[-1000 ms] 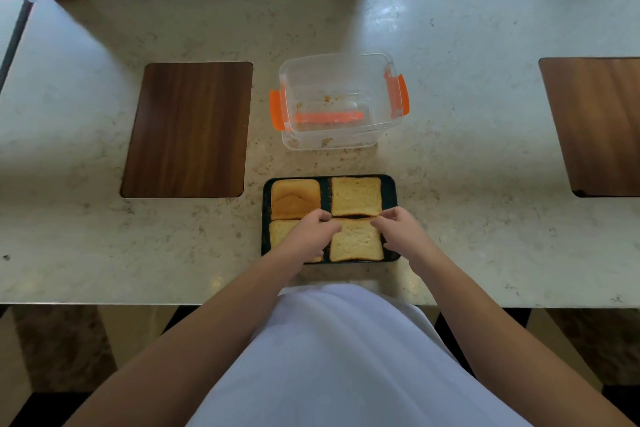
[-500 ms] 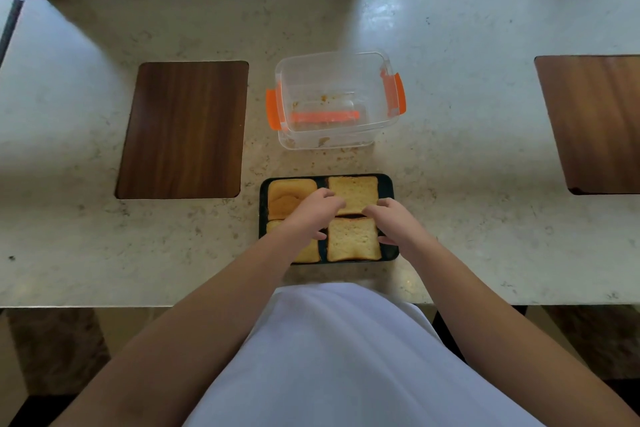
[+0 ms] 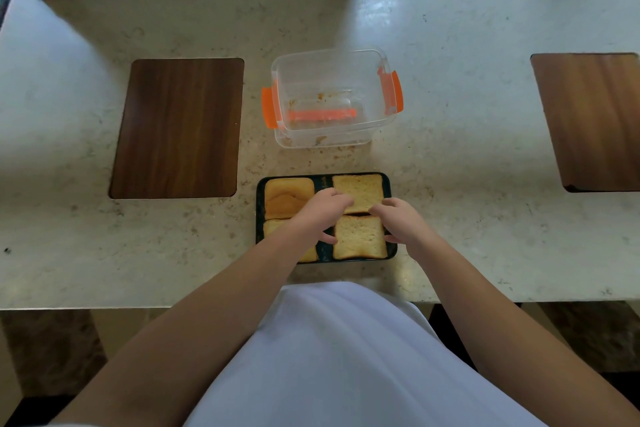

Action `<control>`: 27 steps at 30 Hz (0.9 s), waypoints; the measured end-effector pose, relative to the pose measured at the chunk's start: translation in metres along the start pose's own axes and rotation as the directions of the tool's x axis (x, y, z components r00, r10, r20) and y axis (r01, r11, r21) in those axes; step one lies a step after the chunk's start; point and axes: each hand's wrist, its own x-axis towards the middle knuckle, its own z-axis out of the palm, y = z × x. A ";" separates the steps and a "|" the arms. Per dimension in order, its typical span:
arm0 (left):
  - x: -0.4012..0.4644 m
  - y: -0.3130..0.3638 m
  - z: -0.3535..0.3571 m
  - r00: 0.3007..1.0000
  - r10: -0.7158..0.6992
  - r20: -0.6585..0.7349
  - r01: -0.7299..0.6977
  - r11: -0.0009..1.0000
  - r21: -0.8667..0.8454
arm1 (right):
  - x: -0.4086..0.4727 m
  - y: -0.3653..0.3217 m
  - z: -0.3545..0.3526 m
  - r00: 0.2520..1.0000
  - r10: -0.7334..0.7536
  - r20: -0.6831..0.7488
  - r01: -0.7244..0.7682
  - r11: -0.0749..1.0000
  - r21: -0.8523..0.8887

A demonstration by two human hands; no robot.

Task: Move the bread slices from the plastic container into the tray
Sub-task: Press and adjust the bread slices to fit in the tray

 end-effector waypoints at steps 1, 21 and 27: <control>0.000 0.000 -0.001 1.000 0.002 0.000 -0.002 1.000 0.006 | 0.000 0.000 0.000 1.000 0.000 0.000 0.000 1.000 -0.006; -0.025 -0.033 -0.046 0.892 0.447 0.064 -0.214 0.293 0.932 | -0.023 -0.057 0.054 0.982 -0.180 0.055 0.184 0.864 -0.469; -0.039 -0.040 -0.025 0.895 0.447 -0.009 -0.149 0.317 0.937 | -0.054 -0.051 0.040 0.955 -0.292 0.058 0.269 0.765 -0.585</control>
